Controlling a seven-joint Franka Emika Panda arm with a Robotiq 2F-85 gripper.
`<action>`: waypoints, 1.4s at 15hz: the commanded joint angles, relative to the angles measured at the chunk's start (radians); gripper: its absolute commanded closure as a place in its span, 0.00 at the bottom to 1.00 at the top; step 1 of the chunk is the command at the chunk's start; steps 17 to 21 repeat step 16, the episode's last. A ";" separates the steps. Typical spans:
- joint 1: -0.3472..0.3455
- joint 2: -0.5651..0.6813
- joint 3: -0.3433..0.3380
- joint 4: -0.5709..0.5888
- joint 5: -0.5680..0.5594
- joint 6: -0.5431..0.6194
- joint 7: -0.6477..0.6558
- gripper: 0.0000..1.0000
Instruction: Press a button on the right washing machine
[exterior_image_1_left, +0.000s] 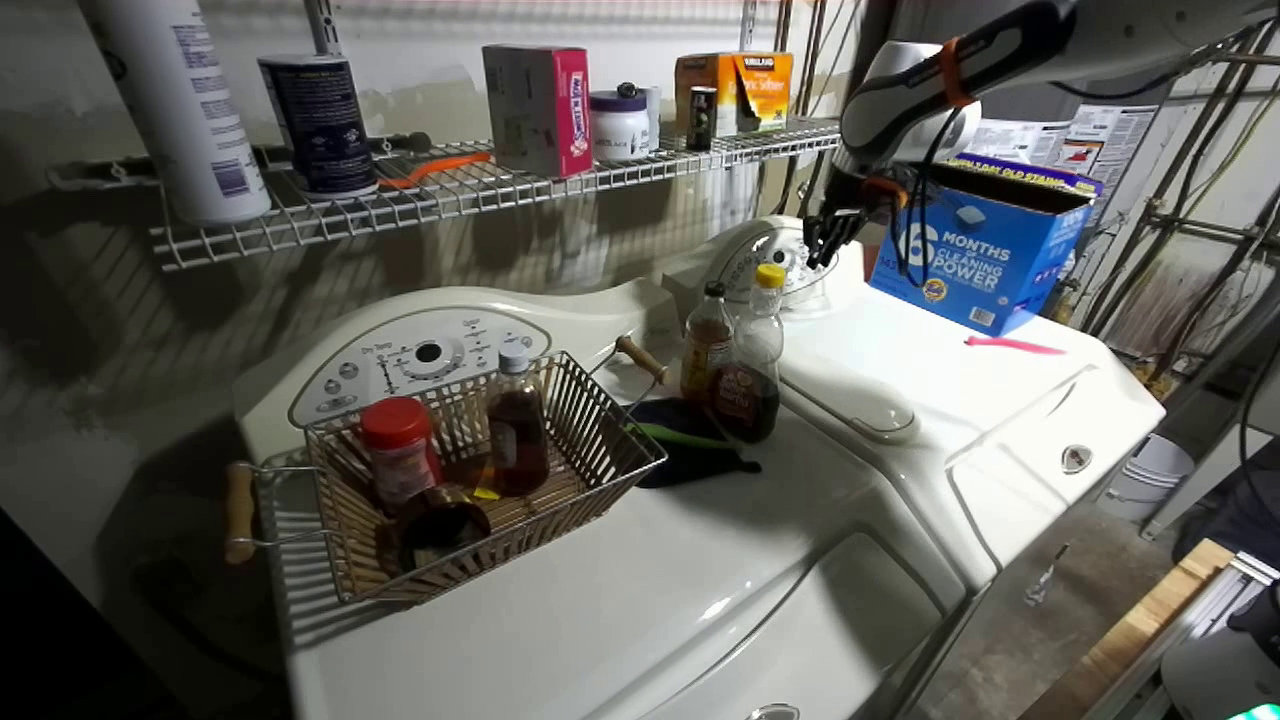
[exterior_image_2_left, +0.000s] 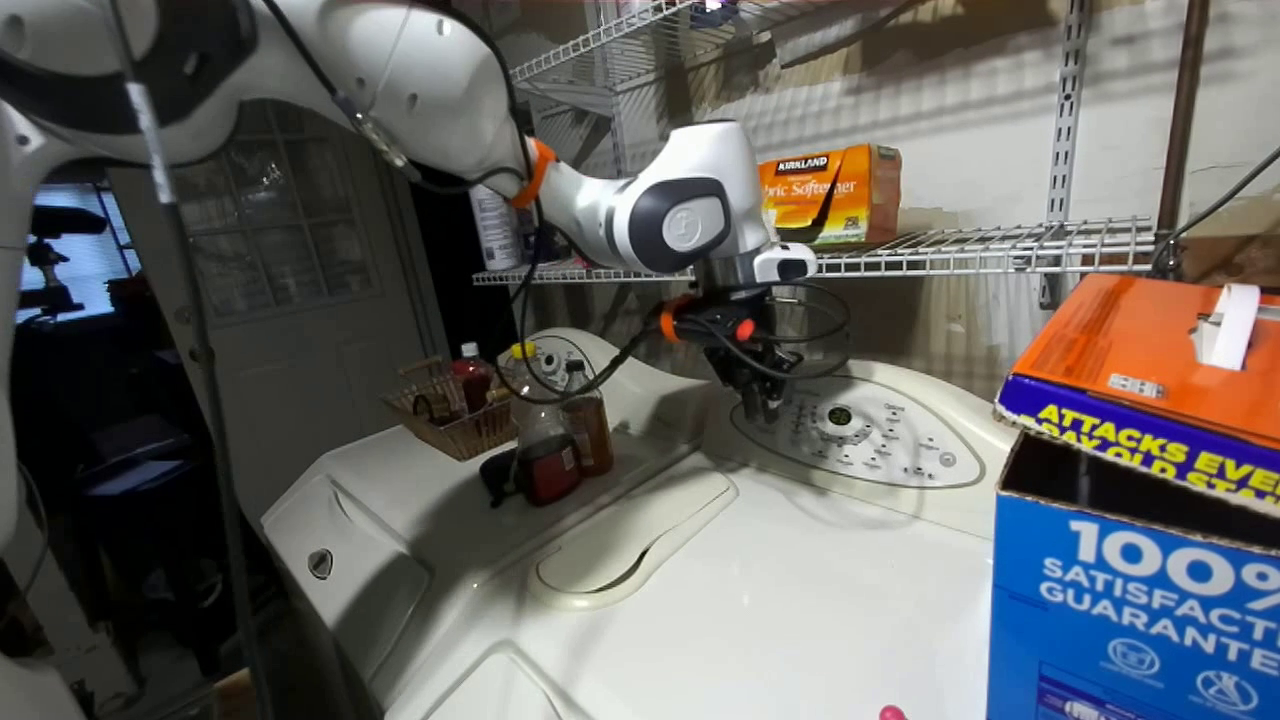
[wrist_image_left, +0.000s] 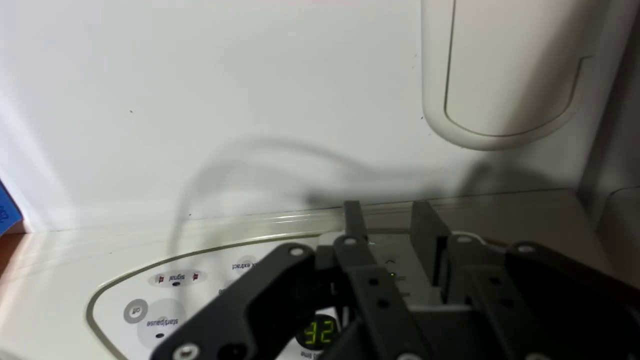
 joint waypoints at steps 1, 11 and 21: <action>-0.005 -0.229 0.007 -0.182 0.007 -0.074 -0.061 0.38; 0.024 -0.518 -0.022 -0.294 0.063 -0.128 -0.195 0.00; 0.030 -0.500 -0.025 -0.262 0.033 -0.156 -0.161 0.00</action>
